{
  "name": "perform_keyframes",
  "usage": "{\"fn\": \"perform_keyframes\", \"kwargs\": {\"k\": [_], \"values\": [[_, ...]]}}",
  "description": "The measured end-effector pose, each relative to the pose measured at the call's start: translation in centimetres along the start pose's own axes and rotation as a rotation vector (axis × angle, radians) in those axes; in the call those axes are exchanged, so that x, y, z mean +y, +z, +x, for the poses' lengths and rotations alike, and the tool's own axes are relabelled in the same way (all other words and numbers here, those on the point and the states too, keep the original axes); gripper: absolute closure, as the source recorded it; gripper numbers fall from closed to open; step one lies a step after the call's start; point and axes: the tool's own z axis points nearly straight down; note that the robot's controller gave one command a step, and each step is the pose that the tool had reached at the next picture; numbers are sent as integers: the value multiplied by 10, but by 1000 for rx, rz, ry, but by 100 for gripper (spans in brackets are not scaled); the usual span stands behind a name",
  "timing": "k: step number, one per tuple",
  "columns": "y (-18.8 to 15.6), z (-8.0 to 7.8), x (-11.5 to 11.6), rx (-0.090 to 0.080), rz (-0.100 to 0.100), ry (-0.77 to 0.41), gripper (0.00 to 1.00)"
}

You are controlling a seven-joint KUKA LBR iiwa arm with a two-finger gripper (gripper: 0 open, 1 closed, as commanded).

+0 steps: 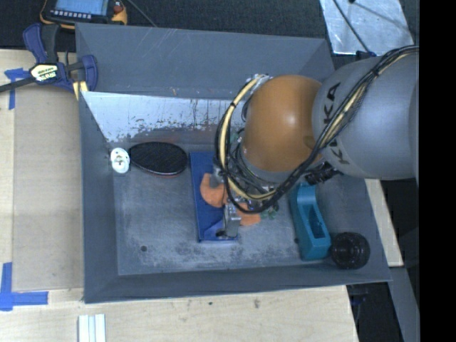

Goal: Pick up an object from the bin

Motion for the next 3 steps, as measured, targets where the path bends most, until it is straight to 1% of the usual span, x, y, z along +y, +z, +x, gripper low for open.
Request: {"fn": "perform_keyframes", "kwargs": {"k": [1, 2, 3], "values": [[-4, -2, 0, -8, -1, 2, 0], [18, -24, -27, -14, -2, -51, 0], [55, -74, -28, -12, 2, -68, 0]]}}
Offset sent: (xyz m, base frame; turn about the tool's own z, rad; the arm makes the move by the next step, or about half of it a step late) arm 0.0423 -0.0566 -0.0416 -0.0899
